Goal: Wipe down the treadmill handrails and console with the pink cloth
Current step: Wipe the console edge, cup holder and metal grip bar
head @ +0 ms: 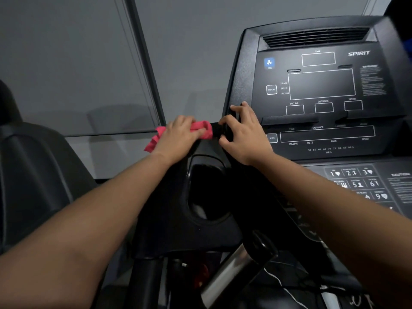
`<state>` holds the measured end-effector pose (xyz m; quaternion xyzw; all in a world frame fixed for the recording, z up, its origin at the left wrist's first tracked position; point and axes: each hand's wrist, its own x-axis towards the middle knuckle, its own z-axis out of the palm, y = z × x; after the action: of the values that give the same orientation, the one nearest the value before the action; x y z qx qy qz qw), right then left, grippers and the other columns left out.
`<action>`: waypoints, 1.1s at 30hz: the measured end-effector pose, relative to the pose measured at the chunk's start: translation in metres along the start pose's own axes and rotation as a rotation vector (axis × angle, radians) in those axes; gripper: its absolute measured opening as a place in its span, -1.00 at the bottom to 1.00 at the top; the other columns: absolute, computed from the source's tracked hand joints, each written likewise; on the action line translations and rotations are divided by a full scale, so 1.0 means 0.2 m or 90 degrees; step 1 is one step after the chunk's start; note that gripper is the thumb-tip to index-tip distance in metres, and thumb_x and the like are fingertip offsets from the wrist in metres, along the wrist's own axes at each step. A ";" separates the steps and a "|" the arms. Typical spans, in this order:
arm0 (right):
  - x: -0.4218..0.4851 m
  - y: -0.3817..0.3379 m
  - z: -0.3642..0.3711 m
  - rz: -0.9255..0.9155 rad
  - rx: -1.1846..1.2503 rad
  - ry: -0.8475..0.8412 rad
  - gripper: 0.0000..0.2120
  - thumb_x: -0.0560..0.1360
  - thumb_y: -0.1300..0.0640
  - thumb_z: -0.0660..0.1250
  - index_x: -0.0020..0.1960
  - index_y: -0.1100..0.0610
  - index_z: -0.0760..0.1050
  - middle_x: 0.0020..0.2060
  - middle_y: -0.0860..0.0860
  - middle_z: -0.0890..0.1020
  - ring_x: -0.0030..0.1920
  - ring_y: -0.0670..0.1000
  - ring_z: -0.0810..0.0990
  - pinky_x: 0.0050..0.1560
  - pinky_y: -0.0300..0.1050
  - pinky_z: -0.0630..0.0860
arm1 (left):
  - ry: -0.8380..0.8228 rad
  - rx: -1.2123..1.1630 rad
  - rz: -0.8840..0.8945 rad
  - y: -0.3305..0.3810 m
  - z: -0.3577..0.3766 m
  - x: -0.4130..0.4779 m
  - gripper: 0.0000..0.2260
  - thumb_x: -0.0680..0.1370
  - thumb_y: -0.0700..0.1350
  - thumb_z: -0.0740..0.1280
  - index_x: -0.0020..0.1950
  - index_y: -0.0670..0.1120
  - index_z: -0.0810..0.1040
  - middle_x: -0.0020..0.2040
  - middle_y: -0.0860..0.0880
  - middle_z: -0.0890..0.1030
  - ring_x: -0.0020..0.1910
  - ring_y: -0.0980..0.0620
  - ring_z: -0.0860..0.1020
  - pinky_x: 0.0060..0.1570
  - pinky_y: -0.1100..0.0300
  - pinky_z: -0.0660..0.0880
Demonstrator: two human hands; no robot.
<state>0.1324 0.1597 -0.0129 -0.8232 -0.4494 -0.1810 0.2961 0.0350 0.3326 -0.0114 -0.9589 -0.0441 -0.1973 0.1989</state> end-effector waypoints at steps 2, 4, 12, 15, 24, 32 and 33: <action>0.00 0.00 0.00 0.001 -0.002 0.005 -0.67 0.43 0.05 0.32 0.16 0.13 0.51 0.37 0.19 0.34 0.49 0.22 0.08 0.46 0.03 0.07 | 0.008 -0.037 -0.041 0.02 0.04 0.00 -0.67 0.56 -0.14 0.28 0.32 0.01 0.51 0.23 -0.21 0.45 0.16 -0.28 0.40 0.10 -0.13 0.43; 0.00 0.00 0.00 0.004 0.001 0.007 -0.67 0.43 0.03 0.32 0.15 0.13 0.52 0.36 0.19 0.35 0.48 0.22 0.10 0.46 0.05 0.09 | 0.053 -0.064 -0.009 0.07 0.07 -0.02 -0.66 0.46 -0.19 0.41 0.23 -0.04 0.57 0.12 -0.22 0.52 0.03 -0.27 0.45 -0.06 -0.13 0.50; 0.00 0.00 0.00 -0.003 -0.001 0.005 -0.67 0.41 0.04 0.32 0.13 0.14 0.52 0.34 0.19 0.36 0.47 0.24 0.12 0.44 0.11 0.14 | 0.031 -0.067 0.031 0.19 0.16 -0.14 -0.64 0.41 0.00 0.48 0.17 -0.05 0.61 0.16 -0.13 0.53 0.10 -0.16 0.47 0.03 -0.01 0.52; 0.00 0.01 0.00 -0.001 -0.002 0.006 -0.68 0.41 0.05 0.32 0.12 0.14 0.52 0.33 0.19 0.36 0.47 0.24 0.12 0.45 0.12 0.14 | 0.006 0.017 0.124 0.26 0.16 -0.19 -0.68 0.26 0.01 0.59 -0.05 -0.06 0.70 0.02 -0.16 0.58 -0.03 -0.17 0.53 -0.11 0.01 0.56; -0.01 0.00 0.00 0.000 0.002 0.005 -0.68 0.41 0.06 0.32 0.13 0.14 0.51 0.35 0.19 0.35 0.47 0.22 0.12 0.44 0.11 0.14 | -0.037 0.083 0.256 0.22 0.09 -0.17 -0.77 0.42 0.00 0.44 0.06 0.06 0.66 0.16 -0.11 0.55 0.07 -0.14 0.49 -0.09 0.01 0.50; 0.00 0.01 -0.01 0.009 0.012 -0.011 -0.68 0.45 0.04 0.29 0.18 0.09 0.49 0.39 0.14 0.30 0.50 0.16 0.04 0.47 0.02 0.08 | -0.030 0.106 0.220 -0.10 0.02 -0.26 -0.59 0.26 -0.26 0.56 0.08 -0.03 0.67 0.14 -0.25 0.58 -0.01 -0.30 0.57 -0.15 -0.12 0.54; 0.00 0.00 -0.01 0.010 0.010 -0.009 -0.68 0.45 0.04 0.29 0.17 0.09 0.49 0.39 0.14 0.30 0.50 0.16 0.04 0.47 0.02 0.08 | -0.039 0.104 0.207 -0.11 0.02 -0.30 -0.56 0.25 -0.24 0.58 0.10 -0.02 0.66 0.15 -0.25 0.57 0.00 -0.31 0.56 -0.13 -0.14 0.54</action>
<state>0.1326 0.1576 -0.0118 -0.8255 -0.4465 -0.1694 0.3007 -0.0219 0.3544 -0.0292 -0.9396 0.0891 -0.1290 0.3042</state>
